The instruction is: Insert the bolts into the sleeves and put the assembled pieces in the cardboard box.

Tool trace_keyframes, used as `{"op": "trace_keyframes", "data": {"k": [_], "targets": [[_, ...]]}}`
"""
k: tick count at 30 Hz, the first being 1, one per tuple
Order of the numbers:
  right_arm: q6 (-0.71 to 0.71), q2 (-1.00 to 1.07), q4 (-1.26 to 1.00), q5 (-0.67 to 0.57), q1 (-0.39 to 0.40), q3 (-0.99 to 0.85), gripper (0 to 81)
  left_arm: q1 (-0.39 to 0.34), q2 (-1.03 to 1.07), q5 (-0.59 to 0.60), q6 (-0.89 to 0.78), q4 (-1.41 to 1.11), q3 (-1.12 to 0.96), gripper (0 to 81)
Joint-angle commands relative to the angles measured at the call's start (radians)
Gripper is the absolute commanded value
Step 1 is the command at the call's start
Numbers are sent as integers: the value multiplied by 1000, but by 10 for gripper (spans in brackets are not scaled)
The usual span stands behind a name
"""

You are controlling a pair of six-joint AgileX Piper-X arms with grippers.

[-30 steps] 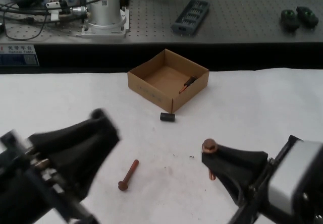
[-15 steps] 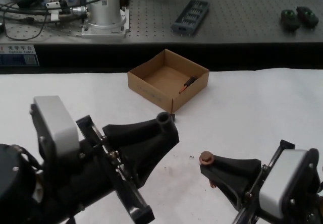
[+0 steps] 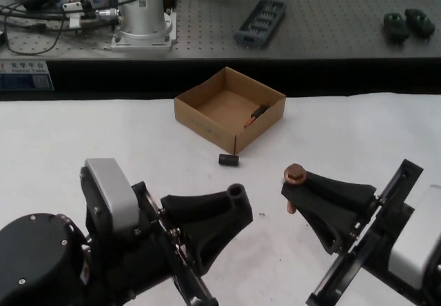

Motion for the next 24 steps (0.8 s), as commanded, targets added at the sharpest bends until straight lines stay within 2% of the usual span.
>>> {"op": "trace_keyframes", "data": {"k": [1,11,18,24], "targets": [[23,-1,-70,-9,-7,-8,58,10,14,15,12,-27,-11,6],[200,-1,-56,-221,-39,-56,58,44,108,63,49,-27,-21,6],[250,-1,186,-386,-60,-164,58,44,113,201,35,110,-79,6],[232,-1,195,-401,-66,-179,58,47,113,214,89,155,-88,6]]}}
